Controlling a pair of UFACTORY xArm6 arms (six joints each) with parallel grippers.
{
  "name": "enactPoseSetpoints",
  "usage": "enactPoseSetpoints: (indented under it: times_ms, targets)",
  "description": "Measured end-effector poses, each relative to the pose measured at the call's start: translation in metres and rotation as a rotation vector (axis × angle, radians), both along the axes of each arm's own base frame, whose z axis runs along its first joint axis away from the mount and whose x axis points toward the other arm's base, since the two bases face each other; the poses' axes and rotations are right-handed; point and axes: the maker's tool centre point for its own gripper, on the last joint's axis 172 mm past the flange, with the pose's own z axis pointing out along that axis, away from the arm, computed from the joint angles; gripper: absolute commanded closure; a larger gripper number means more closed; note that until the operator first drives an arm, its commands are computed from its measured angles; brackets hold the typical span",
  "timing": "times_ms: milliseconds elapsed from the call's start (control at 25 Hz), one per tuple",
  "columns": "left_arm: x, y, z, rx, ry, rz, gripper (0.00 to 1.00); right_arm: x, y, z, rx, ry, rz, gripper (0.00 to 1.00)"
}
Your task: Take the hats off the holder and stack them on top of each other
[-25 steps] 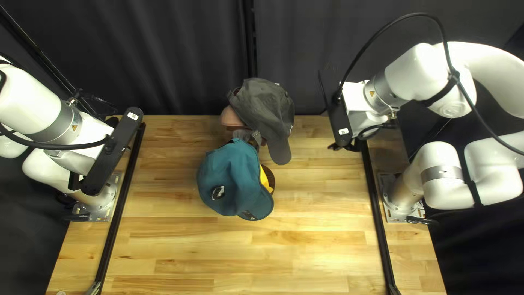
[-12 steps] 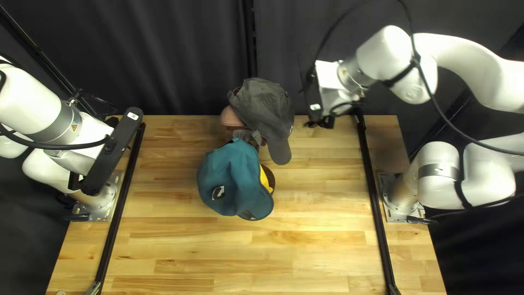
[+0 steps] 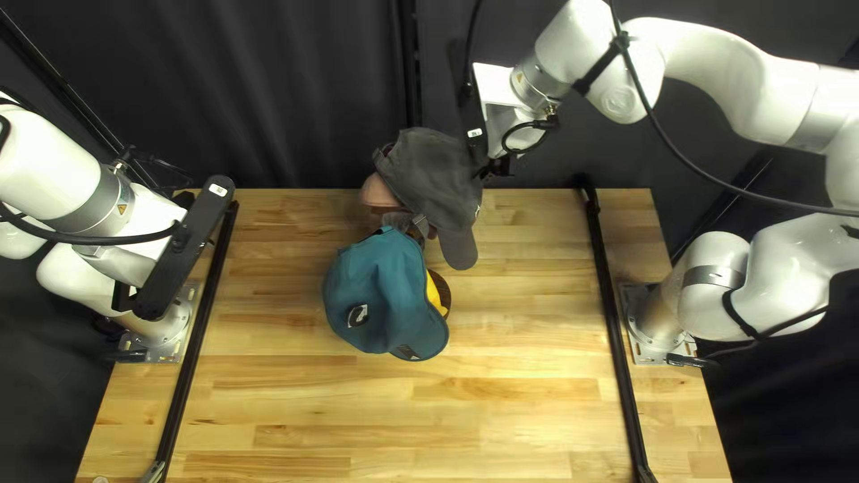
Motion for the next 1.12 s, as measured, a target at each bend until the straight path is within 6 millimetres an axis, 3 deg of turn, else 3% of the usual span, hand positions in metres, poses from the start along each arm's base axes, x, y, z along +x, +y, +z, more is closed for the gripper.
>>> enactPoseSetpoints:
  times_ms: [400, 600, 800, 1120]
  targets:
    - [0.000, 0.000, 0.000, 0.000, 0.000, 0.000, 0.00, -0.002, 0.007, 0.005, -0.010, 0.039, -0.007, 1.00]
    - [0.000, 0.000, 0.000, 0.000, 0.000, 0.000, 0.00, -0.006, 0.012, 0.022, -0.022, 0.043, -0.007, 1.00]
    - [0.000, 0.000, 0.000, 0.000, 0.000, 0.000, 0.00, -0.006, 0.024, 0.056, -0.042, 0.043, -0.001, 1.00]
    - [0.000, 0.000, 0.000, 0.000, 0.000, 0.000, 0.00, -0.012, 0.052, 0.142, -0.110, 0.045, 0.028, 1.00]
